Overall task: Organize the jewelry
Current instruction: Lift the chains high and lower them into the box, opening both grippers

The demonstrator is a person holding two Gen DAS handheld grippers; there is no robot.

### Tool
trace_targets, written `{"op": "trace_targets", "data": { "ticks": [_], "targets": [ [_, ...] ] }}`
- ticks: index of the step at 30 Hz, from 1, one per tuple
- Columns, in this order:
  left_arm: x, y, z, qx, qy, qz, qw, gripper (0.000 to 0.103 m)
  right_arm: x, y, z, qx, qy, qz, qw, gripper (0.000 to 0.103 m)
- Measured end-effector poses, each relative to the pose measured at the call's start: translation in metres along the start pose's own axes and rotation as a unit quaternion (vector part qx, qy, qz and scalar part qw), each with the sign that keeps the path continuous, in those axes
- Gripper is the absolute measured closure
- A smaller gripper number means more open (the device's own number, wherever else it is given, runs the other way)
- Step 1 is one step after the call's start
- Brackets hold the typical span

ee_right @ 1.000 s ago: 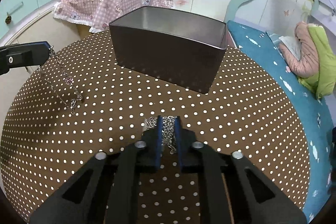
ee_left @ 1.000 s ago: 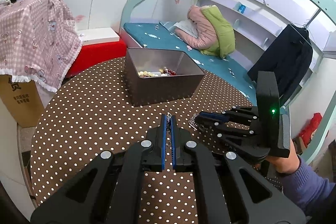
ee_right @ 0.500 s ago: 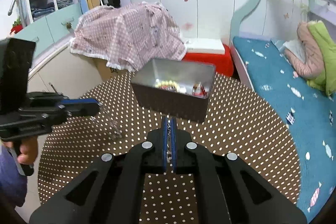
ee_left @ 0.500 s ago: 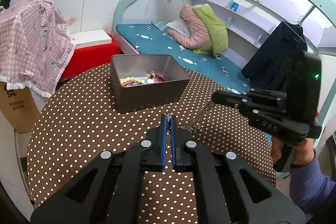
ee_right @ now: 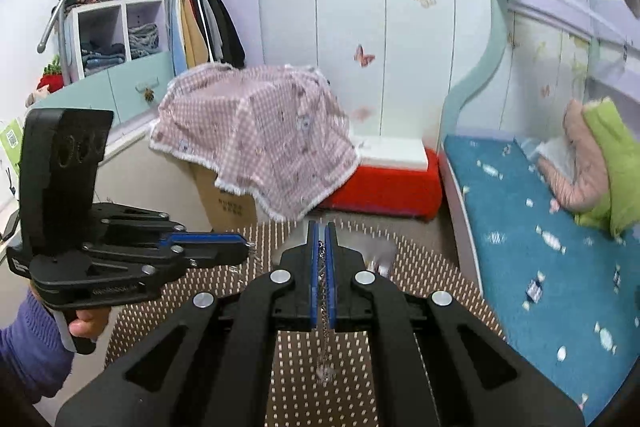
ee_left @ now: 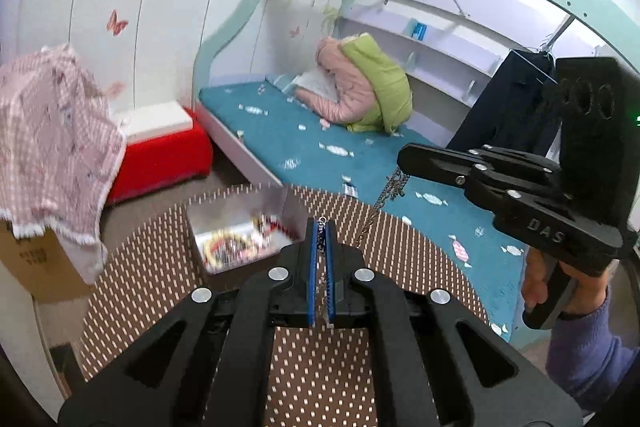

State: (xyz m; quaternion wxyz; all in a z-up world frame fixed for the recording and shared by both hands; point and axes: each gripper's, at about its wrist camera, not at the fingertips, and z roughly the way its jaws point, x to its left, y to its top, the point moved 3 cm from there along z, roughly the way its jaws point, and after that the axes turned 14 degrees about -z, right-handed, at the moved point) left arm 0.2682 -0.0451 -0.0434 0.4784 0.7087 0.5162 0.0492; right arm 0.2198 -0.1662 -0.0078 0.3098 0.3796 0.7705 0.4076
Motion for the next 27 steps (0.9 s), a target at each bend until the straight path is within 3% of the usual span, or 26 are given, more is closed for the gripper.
{"op": "trace_targets", "data": {
  "ticks": [11,18,21,27],
  "targets": [
    [-0.012,0.079,-0.006,-0.029,0.011,0.004,0.9995,0.099,-0.024,0.08,-0.026,-0.058,-0.026,-0.023,0.998,0.102],
    [-0.005,0.102,0.007,-0.022,0.031,0.006,0.9993,0.099,-0.04,0.122,-0.033,-0.069,-0.033,-0.027,0.997,0.102],
    [0.005,0.105,0.025,-0.008,0.047,-0.002,0.9989,0.099,-0.042,0.124,-0.025,-0.059,-0.036,-0.029,0.997,0.102],
    [0.033,0.089,0.072,0.034,0.075,-0.02,0.9964,0.099,-0.046,0.095,0.007,-0.018,-0.022,-0.01,1.0,0.102]
  ]
}}
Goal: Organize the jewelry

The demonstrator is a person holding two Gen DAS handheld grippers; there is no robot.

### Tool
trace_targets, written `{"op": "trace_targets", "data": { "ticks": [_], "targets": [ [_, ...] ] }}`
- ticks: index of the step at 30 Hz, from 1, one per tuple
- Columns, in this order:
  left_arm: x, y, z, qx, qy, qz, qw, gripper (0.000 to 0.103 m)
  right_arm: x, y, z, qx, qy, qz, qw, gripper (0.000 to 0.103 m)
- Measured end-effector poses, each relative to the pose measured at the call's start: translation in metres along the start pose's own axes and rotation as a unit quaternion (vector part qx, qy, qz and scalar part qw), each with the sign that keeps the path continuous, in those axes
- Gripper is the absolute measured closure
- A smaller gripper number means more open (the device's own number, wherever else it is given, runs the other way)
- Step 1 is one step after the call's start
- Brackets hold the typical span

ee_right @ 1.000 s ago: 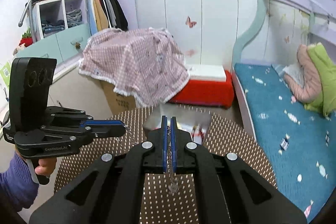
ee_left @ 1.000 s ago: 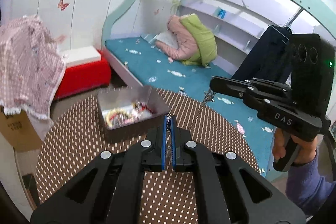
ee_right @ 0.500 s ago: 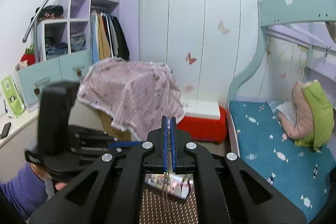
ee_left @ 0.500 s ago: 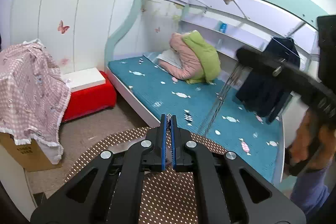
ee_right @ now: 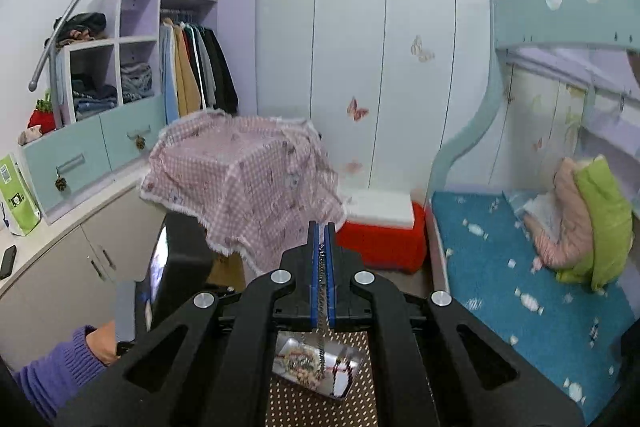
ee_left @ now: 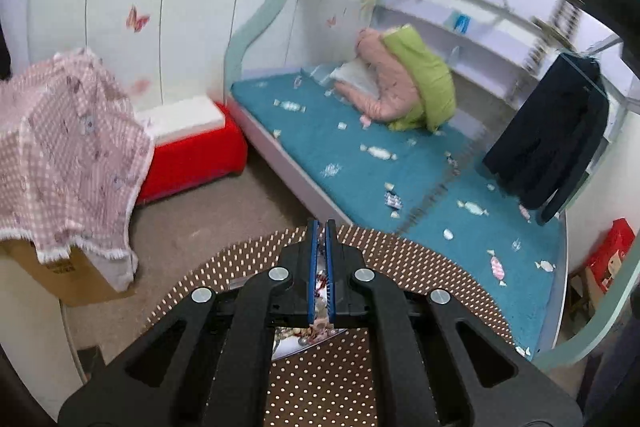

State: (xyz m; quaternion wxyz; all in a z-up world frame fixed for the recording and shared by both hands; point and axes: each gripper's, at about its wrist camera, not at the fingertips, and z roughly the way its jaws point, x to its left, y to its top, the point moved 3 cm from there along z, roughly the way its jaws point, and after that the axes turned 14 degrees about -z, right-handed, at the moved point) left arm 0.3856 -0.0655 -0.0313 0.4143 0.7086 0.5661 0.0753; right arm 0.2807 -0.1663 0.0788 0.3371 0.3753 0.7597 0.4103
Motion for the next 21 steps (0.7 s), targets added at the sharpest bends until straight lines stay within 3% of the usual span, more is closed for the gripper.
{"op": "trace_targets", "data": {
  "ticks": [8,15,19,21],
  "targets": [
    [0.023,-0.038,0.059,0.057,0.023,-0.022,0.9979,0.099,0.004,-0.062,0.047,0.068,0.03,0.034,0.997,0.101],
    [0.041,-0.057,0.073,0.071,0.042,-0.035,0.996,0.097,0.011,-0.114,0.09,0.131,0.047,0.062,0.988,0.101],
    [0.048,-0.066,0.074,0.066,0.057,-0.038,0.9955,0.068,0.018,-0.139,0.111,0.165,0.057,0.074,0.982,0.101],
    [0.05,-0.068,0.073,0.064,0.058,-0.038,0.9955,0.063,0.02,-0.146,0.116,0.172,0.064,0.083,0.98,0.098]
  ]
}}
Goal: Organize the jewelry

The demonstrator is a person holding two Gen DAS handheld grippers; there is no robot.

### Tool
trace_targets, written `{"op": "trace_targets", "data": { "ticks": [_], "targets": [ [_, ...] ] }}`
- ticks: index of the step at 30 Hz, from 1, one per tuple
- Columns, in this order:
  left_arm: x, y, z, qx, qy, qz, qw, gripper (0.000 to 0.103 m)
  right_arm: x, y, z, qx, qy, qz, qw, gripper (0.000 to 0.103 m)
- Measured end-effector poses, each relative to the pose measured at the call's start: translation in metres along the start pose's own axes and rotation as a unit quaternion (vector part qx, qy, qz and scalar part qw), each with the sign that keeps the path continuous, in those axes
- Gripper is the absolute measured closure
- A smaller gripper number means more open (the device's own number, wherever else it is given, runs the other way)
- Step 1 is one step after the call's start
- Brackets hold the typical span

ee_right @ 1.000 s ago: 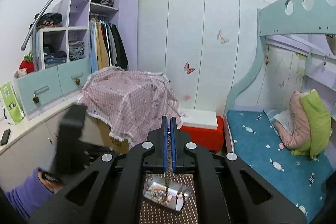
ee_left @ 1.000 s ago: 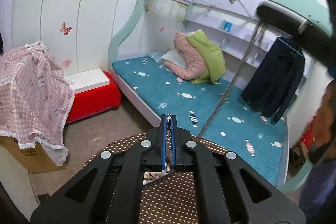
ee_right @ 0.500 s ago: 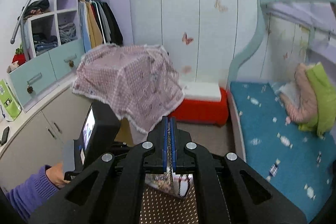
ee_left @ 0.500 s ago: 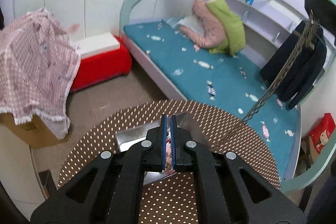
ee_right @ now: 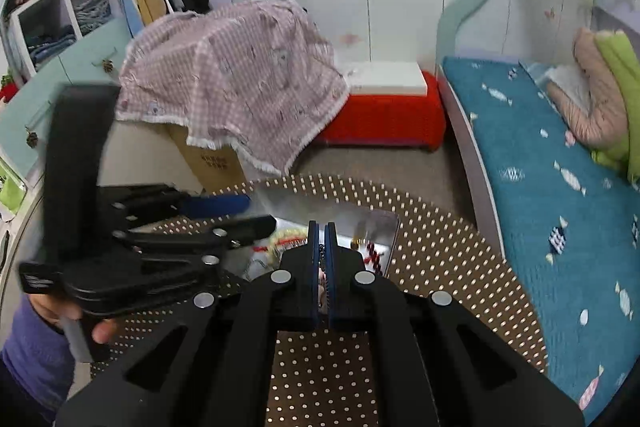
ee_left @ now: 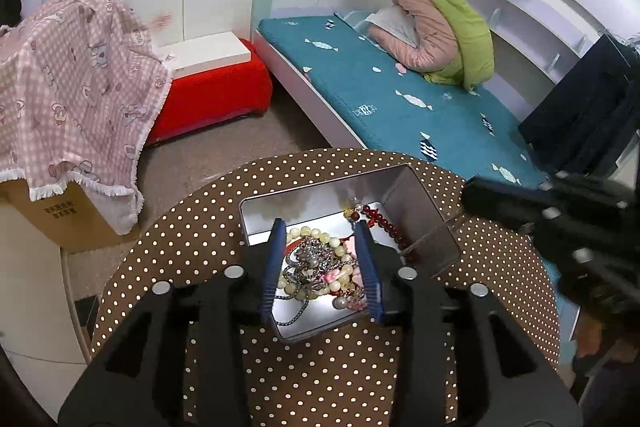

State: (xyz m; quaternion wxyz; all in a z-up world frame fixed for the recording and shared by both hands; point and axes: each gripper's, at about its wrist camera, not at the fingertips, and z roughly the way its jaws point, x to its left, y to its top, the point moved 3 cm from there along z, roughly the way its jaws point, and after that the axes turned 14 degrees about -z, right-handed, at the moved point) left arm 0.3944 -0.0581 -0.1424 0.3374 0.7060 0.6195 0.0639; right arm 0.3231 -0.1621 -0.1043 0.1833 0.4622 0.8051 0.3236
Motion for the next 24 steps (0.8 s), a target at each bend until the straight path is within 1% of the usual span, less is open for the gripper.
{"op": "trace_targets", "data": {
  "ticks": [2,5,7,8,9,11,13,15,17,19,20,23,24],
  "targets": [
    [0.001,-0.002,-0.003,-0.009,0.005,0.001,0.9999,0.041,0.001,-0.003,-0.001,-0.003,0.003,0.007,1.0,0.097],
    [0.0,-0.005,-0.017,-0.036,0.009,0.006,0.9993,0.024,0.001,-0.006,-0.011,-0.013,0.004,0.009,1.0,0.096],
    [0.001,-0.005,-0.027,-0.052,0.016,0.007,0.9985,0.016,0.005,-0.008,-0.025,-0.024,-0.005,0.005,1.0,0.089],
    [0.001,-0.009,-0.037,-0.07,0.026,0.008,0.9972,0.012,0.006,-0.01,-0.03,-0.031,-0.009,0.004,0.999,0.078],
    [0.001,-0.011,-0.045,-0.082,0.034,0.01,0.996,0.012,0.008,-0.012,-0.037,-0.038,-0.016,0.002,0.999,0.066],
    [0.003,-0.02,-0.061,-0.095,0.049,0.007,0.9943,0.011,0.016,-0.019,-0.054,-0.053,-0.038,-0.008,0.998,0.056],
    [0.008,-0.03,-0.078,-0.108,0.048,-0.004,0.993,0.011,0.025,-0.028,-0.067,-0.065,-0.051,-0.019,0.996,0.049],
    [0.01,-0.043,-0.094,-0.125,0.055,-0.012,0.9905,0.01,0.035,-0.043,-0.081,-0.073,-0.065,-0.026,0.995,0.034],
    [0.01,-0.057,-0.112,-0.142,0.056,-0.02,0.988,0.009,0.046,-0.056,-0.095,-0.086,-0.076,-0.029,0.993,0.031],
    [0.008,-0.077,-0.133,-0.163,0.053,-0.031,0.9848,0.007,0.055,-0.064,-0.107,-0.101,-0.079,-0.023,0.992,0.03],
    [0.008,-0.082,-0.138,-0.167,0.056,-0.035,0.9837,0.007,0.062,-0.07,-0.116,-0.11,-0.083,-0.02,0.99,0.028],
    [-0.002,-0.108,-0.165,-0.193,0.069,-0.044,0.9778,0.007,0.077,-0.079,-0.134,-0.131,-0.105,-0.024,0.986,0.019],
    [-0.005,-0.115,-0.173,-0.2,0.074,-0.044,0.9759,0.007,0.083,-0.082,-0.14,-0.139,-0.116,-0.028,0.983,0.017]
  ]
}}
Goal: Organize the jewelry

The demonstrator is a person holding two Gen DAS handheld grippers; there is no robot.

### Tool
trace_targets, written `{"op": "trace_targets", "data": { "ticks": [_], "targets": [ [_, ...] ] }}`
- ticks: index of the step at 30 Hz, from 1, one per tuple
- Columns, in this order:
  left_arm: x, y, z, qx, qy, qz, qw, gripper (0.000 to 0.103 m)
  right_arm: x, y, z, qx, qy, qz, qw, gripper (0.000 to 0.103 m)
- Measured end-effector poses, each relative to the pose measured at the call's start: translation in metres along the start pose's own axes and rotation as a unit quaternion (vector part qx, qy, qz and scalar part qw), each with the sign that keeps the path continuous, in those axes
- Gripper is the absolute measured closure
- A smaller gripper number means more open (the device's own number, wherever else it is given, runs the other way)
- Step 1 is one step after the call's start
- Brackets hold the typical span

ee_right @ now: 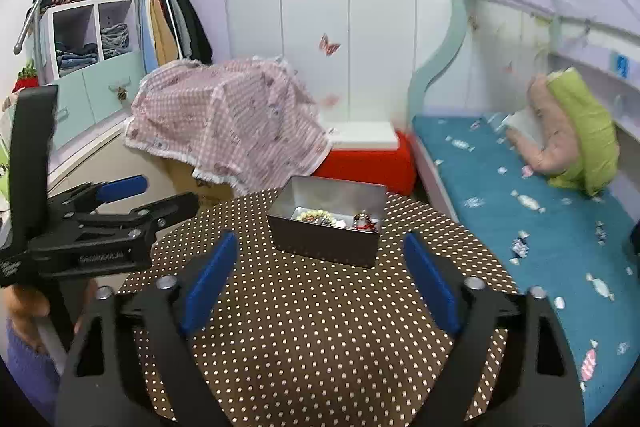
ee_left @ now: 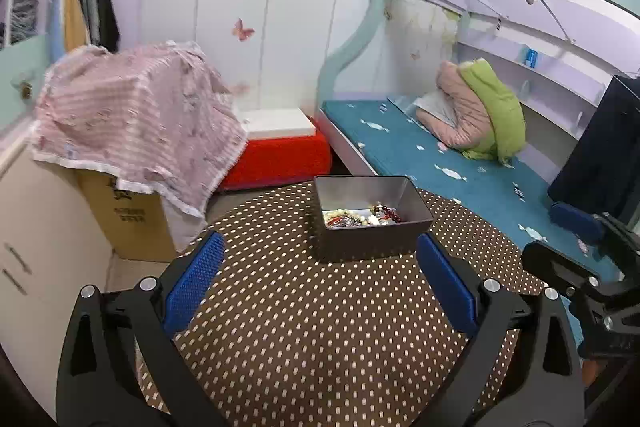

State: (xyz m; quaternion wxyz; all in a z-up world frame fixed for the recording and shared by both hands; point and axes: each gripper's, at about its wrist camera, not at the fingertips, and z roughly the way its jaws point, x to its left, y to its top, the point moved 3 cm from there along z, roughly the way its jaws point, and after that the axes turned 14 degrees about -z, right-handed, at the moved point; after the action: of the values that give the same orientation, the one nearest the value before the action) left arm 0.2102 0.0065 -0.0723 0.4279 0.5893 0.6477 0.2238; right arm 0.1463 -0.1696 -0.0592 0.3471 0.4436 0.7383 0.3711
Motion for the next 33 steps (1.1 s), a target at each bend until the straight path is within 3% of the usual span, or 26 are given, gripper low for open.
{"op": "trace_targets", "data": {
  "ticks": [8,14,25,33],
  "targets": [
    [-0.015,-0.023,-0.077,-0.07,-0.011,0.016,0.9973,0.005,0.023,-0.004,-0.052,-0.058,-0.057,-0.012,0.997,0.01],
    [-0.022,-0.039,-0.11,-0.089,-0.025,0.027,0.9954,0.005,0.03,-0.013,-0.076,-0.079,-0.069,-0.008,0.994,0.009],
    [-0.029,-0.049,-0.147,-0.17,-0.016,0.045,0.9842,0.005,0.036,-0.014,-0.103,-0.113,-0.085,-0.013,0.99,0.009],
    [-0.029,-0.049,-0.16,-0.206,-0.011,0.048,0.9772,0.005,0.039,-0.016,-0.11,-0.123,-0.089,-0.013,0.988,0.008]
  ]
}}
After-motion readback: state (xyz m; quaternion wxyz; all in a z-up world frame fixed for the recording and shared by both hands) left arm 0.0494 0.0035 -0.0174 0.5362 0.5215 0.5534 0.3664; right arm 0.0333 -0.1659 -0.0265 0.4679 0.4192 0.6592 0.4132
